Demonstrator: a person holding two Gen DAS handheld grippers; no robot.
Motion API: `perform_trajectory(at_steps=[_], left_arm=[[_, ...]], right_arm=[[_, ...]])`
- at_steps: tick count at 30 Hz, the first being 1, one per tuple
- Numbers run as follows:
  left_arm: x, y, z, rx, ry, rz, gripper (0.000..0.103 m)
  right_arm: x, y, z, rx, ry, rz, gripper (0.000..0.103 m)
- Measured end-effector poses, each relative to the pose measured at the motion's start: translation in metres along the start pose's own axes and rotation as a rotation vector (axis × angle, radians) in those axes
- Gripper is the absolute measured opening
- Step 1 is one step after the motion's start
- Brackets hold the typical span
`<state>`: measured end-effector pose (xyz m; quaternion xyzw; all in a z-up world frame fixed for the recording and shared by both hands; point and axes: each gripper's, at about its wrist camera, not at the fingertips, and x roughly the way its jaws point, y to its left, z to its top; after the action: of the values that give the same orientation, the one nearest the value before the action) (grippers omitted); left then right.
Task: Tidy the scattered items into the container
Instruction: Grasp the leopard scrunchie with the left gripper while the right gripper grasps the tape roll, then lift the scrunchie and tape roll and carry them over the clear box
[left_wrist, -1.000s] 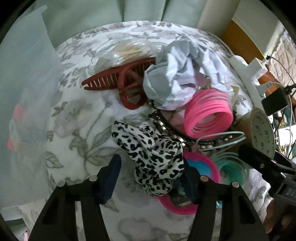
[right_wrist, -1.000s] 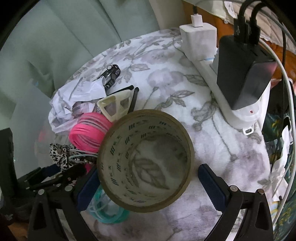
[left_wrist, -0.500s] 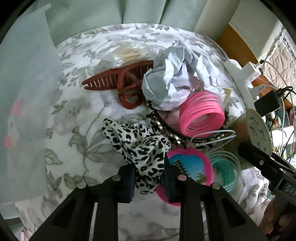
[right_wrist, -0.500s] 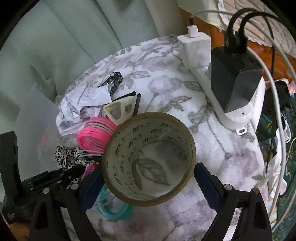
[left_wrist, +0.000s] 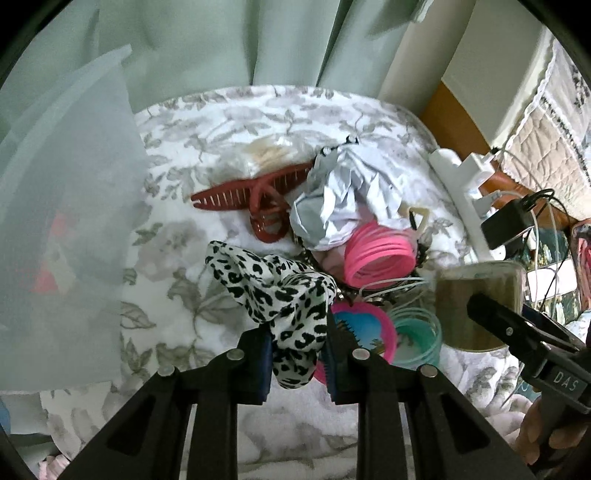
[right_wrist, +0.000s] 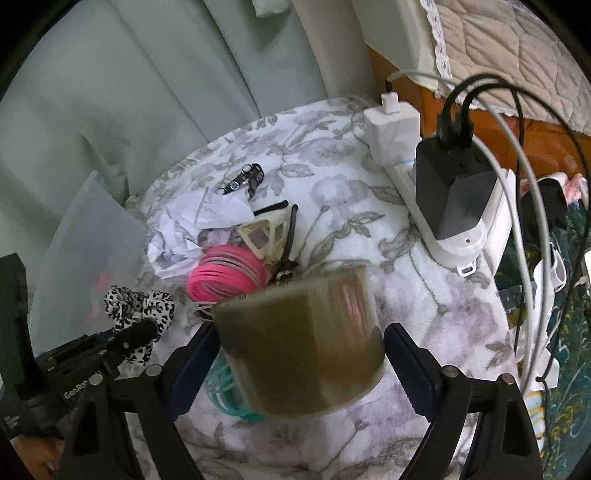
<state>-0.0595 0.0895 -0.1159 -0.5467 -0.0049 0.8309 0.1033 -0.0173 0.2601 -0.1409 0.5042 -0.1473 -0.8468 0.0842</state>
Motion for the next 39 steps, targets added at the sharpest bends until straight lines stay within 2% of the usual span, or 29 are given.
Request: perform_trajectory(at_steps=[8,19,25,29,39], left_arm=[[-0.016,0.002,-0.003,-0.001,-0.031,-0.002,0.023],[-0.01,0.006,-0.006,-0.02,-0.009,-0.001,0.023],[-0.003,0.007,-0.006,-0.023,0.009,0.0,0.023],[0.002,0.01,-0.006,-0.03,0.02,0.001,0.023],[0.001,0.011,-0.005,-0.031,0.018,-0.003,0.023]], right_arm=[[-0.008,0.005,-0.003,-0.012,-0.011,-0.011,0.089],[0.012,0.003,-0.007,-0.047,0.033,-0.04,0.088],[0.029,0.007,-0.011,-0.055,0.082,-0.004,0.089],[0.042,0.007,-0.016,-0.054,0.119,-0.025,0.088],[0.039,0.001,-0.018,-0.012,0.111,-0.014,0.088]])
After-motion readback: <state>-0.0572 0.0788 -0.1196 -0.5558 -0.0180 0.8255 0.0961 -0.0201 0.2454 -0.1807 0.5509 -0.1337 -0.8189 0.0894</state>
